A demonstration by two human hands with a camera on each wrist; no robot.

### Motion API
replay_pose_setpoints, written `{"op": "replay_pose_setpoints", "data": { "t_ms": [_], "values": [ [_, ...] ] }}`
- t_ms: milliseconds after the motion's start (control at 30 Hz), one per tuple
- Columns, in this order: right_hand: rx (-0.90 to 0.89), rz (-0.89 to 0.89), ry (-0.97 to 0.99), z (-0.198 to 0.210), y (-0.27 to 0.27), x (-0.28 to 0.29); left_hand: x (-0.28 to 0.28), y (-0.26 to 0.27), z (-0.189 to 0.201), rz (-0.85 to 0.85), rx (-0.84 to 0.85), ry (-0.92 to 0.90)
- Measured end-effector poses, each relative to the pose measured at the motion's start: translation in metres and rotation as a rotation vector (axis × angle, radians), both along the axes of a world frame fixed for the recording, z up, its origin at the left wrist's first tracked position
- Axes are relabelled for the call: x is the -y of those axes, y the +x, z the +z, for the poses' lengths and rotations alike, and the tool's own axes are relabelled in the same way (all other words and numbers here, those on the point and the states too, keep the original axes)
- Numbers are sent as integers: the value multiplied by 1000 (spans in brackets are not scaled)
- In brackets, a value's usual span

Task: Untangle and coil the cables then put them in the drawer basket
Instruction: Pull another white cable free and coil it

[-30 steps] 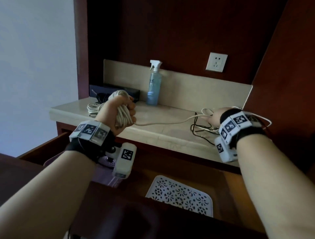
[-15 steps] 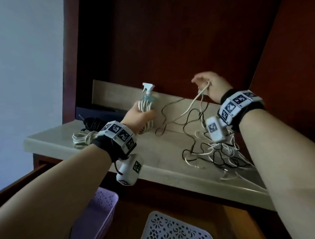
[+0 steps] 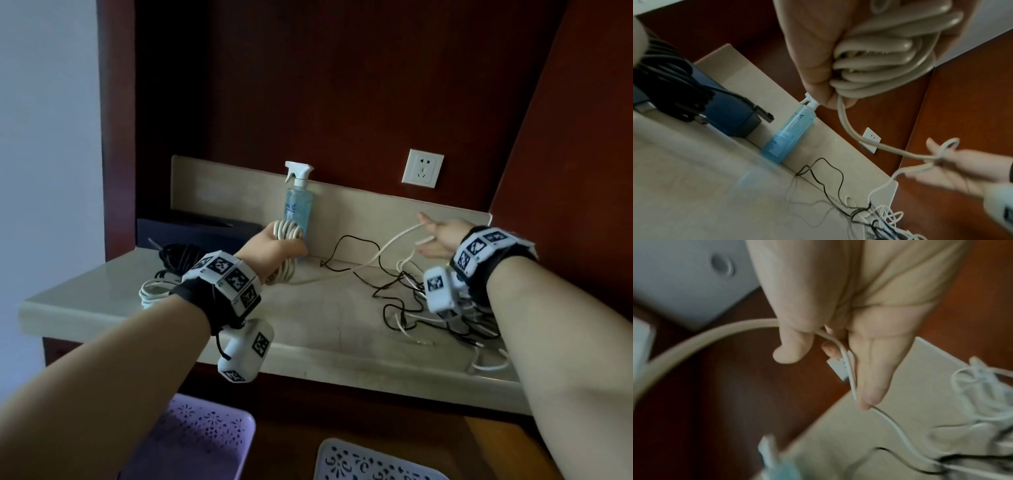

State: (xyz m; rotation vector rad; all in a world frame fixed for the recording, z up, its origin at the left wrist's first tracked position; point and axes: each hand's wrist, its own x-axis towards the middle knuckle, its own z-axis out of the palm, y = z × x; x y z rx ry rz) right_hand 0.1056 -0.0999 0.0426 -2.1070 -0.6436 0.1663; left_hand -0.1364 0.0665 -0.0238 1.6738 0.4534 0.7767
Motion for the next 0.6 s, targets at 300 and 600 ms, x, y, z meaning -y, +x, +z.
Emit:
{"op": "replay_pose_setpoints", "data": {
  "t_ms": [300, 600],
  "values": [
    [-19, 567, 993, 95, -50, -31, 8, 43, 12, -30, 26, 18],
    [42, 275, 414, 60, -33, -4, 4, 41, 16, -10, -15, 94]
  ]
}}
